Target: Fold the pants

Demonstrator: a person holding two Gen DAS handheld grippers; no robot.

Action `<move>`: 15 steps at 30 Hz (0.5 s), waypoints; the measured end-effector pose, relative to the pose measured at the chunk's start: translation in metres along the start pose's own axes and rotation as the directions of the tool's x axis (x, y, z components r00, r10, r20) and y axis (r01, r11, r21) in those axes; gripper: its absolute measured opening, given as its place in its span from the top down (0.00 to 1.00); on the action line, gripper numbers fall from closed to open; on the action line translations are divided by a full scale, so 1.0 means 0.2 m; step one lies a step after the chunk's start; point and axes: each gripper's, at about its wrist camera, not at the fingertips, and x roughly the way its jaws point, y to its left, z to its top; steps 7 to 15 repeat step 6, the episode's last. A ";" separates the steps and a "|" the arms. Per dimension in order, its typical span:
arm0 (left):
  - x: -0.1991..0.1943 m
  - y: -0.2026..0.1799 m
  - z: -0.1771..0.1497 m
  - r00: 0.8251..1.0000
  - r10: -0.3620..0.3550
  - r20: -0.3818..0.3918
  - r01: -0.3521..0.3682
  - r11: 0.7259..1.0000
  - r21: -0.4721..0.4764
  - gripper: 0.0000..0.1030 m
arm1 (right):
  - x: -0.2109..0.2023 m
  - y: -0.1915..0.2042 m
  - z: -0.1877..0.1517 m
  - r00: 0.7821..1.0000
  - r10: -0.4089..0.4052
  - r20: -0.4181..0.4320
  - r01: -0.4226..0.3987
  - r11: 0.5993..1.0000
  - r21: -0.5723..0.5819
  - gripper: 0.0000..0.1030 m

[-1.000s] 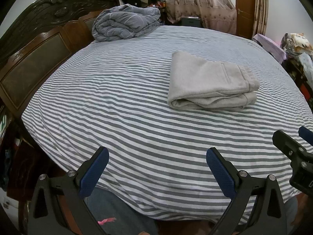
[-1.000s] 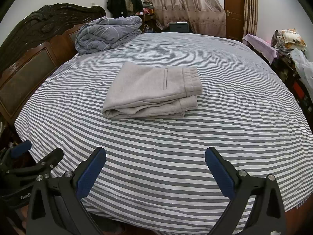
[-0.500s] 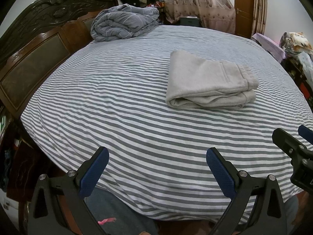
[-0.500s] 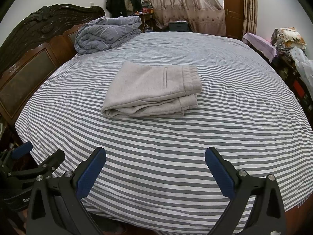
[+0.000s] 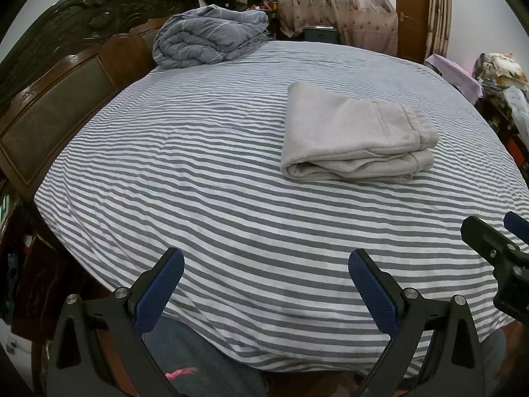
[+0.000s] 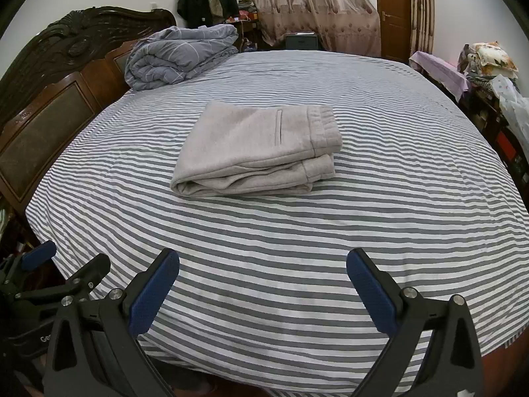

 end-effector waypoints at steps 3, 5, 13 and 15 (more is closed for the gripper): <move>0.00 -0.01 0.00 1.000 -0.002 0.005 0.002 1.000 0.003 0.04 | 0.00 0.00 0.00 1.000 0.002 -0.001 -0.002 1.000 0.001 0.03; 0.00 -0.01 0.00 1.000 -0.010 0.005 0.010 1.000 0.009 0.04 | 0.00 0.00 0.00 1.000 -0.001 -0.001 0.001 1.000 0.000 0.03; 0.00 -0.02 0.00 1.000 -0.006 0.005 0.006 1.000 0.012 0.04 | 0.00 0.00 0.00 1.000 -0.001 -0.002 0.001 1.000 0.001 0.03; 0.00 -0.02 0.00 1.000 -0.006 0.005 0.006 1.000 0.012 0.04 | 0.00 0.00 0.00 1.000 -0.001 -0.002 0.001 1.000 0.001 0.03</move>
